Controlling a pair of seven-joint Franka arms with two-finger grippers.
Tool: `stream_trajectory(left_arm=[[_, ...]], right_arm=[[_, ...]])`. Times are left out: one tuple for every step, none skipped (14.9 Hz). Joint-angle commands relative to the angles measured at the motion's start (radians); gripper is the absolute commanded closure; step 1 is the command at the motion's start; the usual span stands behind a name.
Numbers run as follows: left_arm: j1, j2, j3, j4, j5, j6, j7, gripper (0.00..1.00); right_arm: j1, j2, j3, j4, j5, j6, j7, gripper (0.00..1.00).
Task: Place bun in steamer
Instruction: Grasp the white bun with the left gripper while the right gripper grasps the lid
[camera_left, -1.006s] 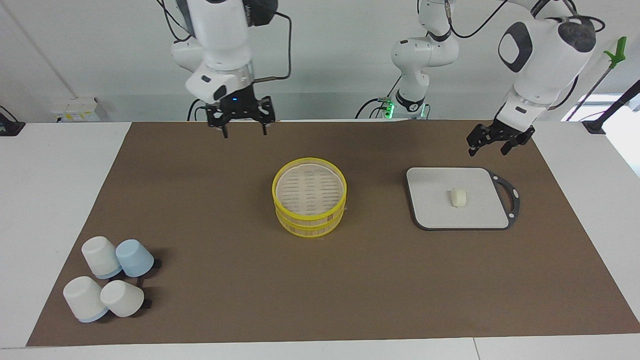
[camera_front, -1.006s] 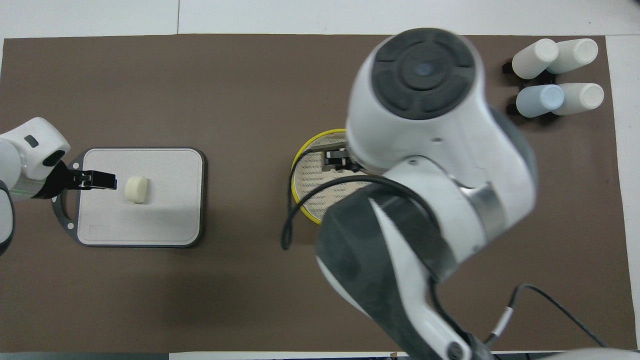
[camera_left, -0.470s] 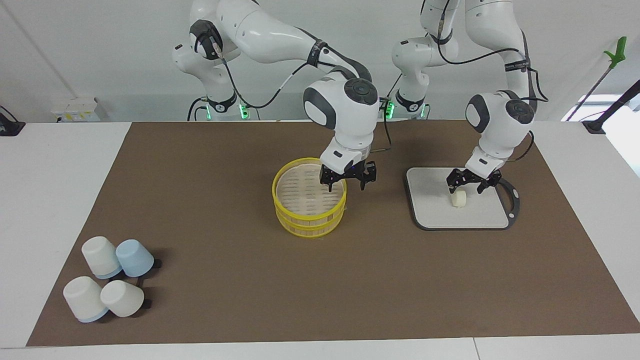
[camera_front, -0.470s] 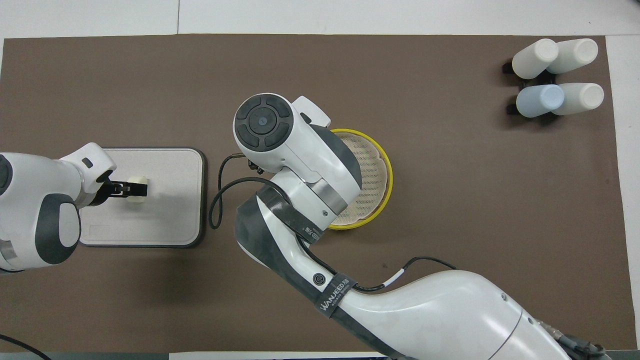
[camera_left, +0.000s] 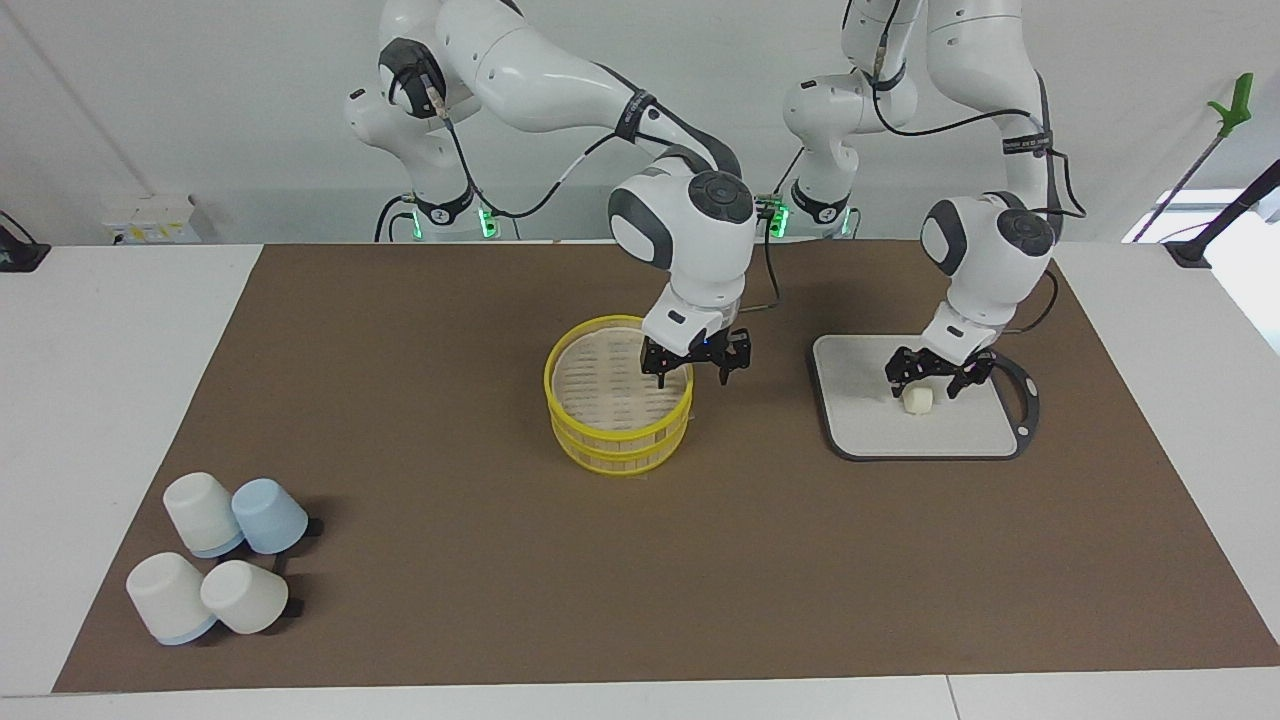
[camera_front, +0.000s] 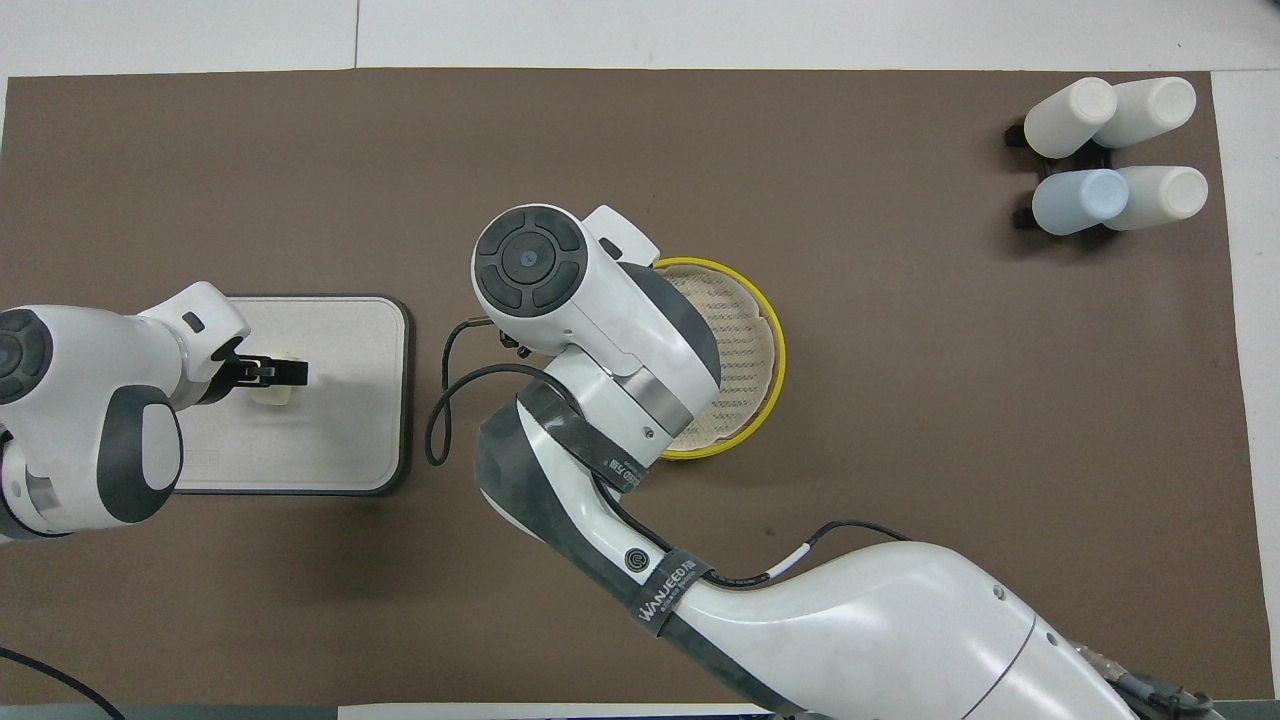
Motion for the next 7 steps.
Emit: stream_trajectory(left_arm=[[-0.007,0.000,0.010,0.004,0.006,-0.001,0.046,0.19],[-0.004,0.000,0.010,0.010,0.006,-0.021,0.056,0.23],[-0.003,0.000,0.010,0.018,0.004,-0.034,0.055,0.28],[-0.006,0.000,0.010,0.027,0.006,-0.052,0.053,0.30],[-0.006,0.000,0.010,0.040,0.006,-0.070,0.053,0.31],[-0.006,0.000,0.010,0.052,0.006,-0.093,0.053,0.35],[-0.007,0.000,0.010,0.055,0.006,-0.100,0.053,0.42]], right_arm=[[-0.006,-0.063,0.004,-0.134,-0.011,0.093,0.036,0.47],[-0.006,-0.074,0.004,-0.153,-0.011,0.103,0.042,0.47],[-0.004,-0.076,0.004,-0.162,-0.011,0.109,0.046,0.47],[-0.003,-0.077,0.004,-0.164,-0.011,0.109,0.049,0.48],[0.003,-0.077,0.004,-0.164,-0.011,0.107,0.051,0.57],[0.003,-0.077,0.004,-0.164,-0.011,0.106,0.051,0.72],[0.002,-0.077,0.004,-0.161,-0.011,0.103,0.051,0.92]])
